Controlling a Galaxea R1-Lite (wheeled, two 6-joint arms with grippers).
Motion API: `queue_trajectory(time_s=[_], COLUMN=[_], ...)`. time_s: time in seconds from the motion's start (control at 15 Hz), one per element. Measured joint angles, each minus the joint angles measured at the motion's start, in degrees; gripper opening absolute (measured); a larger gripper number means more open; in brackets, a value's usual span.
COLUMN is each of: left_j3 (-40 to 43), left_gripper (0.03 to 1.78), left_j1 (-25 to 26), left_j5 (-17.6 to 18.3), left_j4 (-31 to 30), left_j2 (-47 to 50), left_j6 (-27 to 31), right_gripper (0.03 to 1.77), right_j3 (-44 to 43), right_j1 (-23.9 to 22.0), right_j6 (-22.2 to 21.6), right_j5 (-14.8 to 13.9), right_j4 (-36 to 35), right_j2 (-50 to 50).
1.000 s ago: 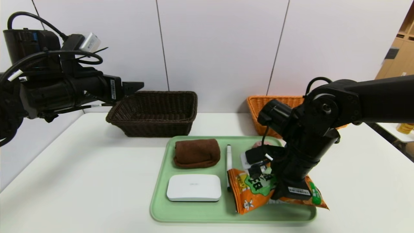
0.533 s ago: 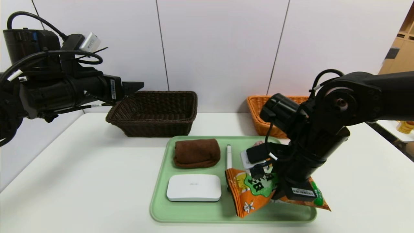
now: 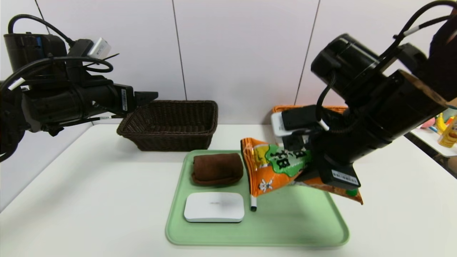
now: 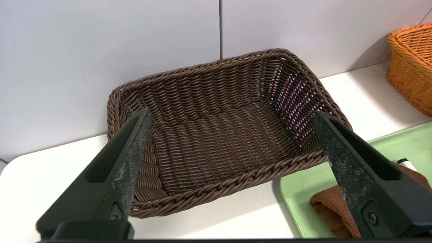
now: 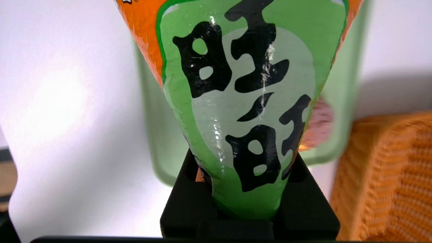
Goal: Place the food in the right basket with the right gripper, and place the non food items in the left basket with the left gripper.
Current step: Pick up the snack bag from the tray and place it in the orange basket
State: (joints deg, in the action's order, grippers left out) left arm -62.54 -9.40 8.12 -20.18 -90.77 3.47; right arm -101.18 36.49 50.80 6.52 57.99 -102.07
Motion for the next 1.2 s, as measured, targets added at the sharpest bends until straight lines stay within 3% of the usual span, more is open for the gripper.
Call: queue_trajectory(time_s=[0.13,0.27,0.53,0.67,0.8,0.93,1.2], left_j3=[-0.1,-0.1,0.1,0.1,0.1,0.1,0.1], left_gripper=[1.69,1.69,1.69,1.69,1.69,1.69,1.69], left_j1=[0.0,0.1,0.9,1.6,1.8,1.8,1.9], left_j5=[-0.8,-2.0,-4.1,-4.8,-4.9,-4.9,-5.0], left_j4=[0.1,0.0,-0.2,-0.4,-0.4,-0.2,-0.2], left_j2=[0.3,0.6,1.5,1.8,2.1,2.5,2.9], left_j6=[0.0,-0.1,-0.6,-0.8,-0.8,-0.8,-0.9], right_gripper=[0.39,0.39,0.39,0.39,0.39,0.39,0.39], right_j3=[-6.1,-9.3,-10.6,-10.1,-7.5,-3.6,-0.2], right_j1=[-1.0,-2.4,-4.1,-4.5,-5.0,-5.4,-7.2], right_j6=[-5.6,-15.7,-43.1,-57.6,-68.9,-74.8,-74.8], right_j5=[-1.9,-4.8,-9.1,-14.5,-18.6,-19.7,-20.9], right_j4=[2.3,5.4,6.3,5.8,2.8,-1.0,-4.5], right_j2=[0.0,0.0,0.2,1.1,2.4,3.9,5.7])
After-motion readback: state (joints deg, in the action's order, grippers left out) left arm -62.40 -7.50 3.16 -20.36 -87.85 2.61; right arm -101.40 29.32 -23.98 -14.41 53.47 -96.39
